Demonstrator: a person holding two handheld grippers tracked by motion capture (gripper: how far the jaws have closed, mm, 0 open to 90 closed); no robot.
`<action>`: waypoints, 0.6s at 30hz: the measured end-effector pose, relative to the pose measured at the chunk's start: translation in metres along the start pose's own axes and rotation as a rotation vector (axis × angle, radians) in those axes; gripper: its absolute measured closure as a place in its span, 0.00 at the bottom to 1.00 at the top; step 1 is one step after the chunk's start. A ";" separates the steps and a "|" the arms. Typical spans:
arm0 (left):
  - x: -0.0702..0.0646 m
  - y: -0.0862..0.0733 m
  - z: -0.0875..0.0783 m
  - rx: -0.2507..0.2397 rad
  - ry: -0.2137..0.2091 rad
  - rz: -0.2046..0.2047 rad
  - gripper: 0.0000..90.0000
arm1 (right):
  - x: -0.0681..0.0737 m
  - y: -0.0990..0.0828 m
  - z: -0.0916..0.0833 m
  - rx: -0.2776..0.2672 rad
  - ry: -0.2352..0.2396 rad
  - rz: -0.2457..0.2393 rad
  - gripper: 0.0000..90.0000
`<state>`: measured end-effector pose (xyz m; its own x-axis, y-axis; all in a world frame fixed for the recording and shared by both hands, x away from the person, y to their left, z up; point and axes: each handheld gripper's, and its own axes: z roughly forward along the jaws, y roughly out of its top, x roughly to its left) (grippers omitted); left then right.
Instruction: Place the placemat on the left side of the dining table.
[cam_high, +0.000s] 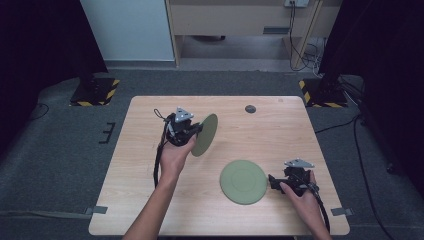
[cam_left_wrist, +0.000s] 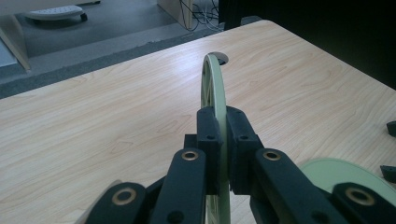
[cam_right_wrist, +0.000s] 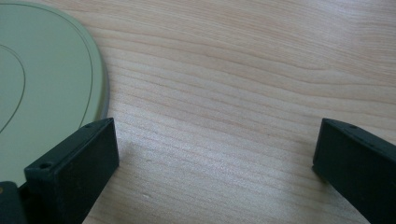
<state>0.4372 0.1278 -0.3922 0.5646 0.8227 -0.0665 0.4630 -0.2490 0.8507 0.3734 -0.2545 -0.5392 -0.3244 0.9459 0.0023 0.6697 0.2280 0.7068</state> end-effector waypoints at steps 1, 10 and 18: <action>0.000 0.000 0.000 -0.003 0.002 -0.002 0.95 | 0.000 0.000 0.000 0.000 0.001 -0.002 0.01; 0.004 -0.003 -0.002 0.000 0.009 -0.004 0.95 | 0.000 0.000 0.000 0.000 0.000 0.000 0.01; 0.013 -0.010 -0.006 0.008 0.023 -0.011 0.95 | 0.000 0.000 0.000 0.000 0.000 0.000 0.01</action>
<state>0.4355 0.1442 -0.3986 0.5435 0.8370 -0.0632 0.4741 -0.2440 0.8460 0.3734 -0.2545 -0.5392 -0.3246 0.9458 0.0022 0.6696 0.2282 0.7068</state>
